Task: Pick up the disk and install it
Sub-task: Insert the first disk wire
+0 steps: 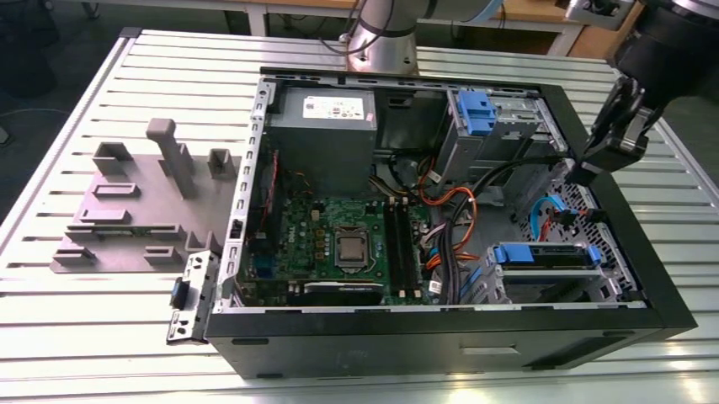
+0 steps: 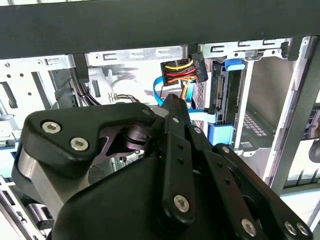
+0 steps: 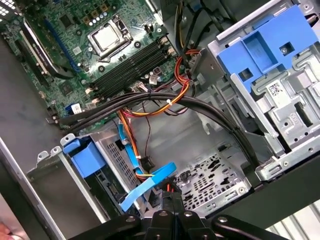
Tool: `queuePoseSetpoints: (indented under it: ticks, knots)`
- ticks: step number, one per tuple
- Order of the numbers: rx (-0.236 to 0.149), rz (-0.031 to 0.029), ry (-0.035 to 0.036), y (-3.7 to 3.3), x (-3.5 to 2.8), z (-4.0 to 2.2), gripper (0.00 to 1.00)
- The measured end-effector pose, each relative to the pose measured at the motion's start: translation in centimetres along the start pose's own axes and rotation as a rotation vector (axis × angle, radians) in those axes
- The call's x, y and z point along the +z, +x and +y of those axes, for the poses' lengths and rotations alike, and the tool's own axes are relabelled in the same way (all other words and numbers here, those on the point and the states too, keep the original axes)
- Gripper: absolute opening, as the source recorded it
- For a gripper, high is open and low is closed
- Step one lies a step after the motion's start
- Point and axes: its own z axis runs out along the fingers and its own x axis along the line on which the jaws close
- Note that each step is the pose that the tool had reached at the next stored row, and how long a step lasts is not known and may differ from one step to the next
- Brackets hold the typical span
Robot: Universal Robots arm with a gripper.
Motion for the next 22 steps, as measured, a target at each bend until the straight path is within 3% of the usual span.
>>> queuePoseSetpoints:
  ticks: [1, 2, 3, 5, 7, 17, 22]
  knots:
    - [0.000, 0.0033, 0.0015, -0.01, -0.01, -0.02, 0.11]
    - [0.000, 0.0109, 0.0060, -0.02, -0.03, -0.02, 0.11]
    - [-0.001, 0.0229, 0.0135, -0.02, -0.04, -0.02, 0.11]
    - [-0.014, 0.0404, 0.0258, -0.03, -0.04, -0.02, 0.11]
    - [-0.036, 0.0485, 0.0337, -0.03, -0.03, -0.03, 0.11]
    - [-0.210, 0.0407, 0.0508, -0.03, 0.03, -0.02, 0.11]
    - [-0.223, 0.0399, 0.0520, -0.03, 0.03, -0.02, 0.11]
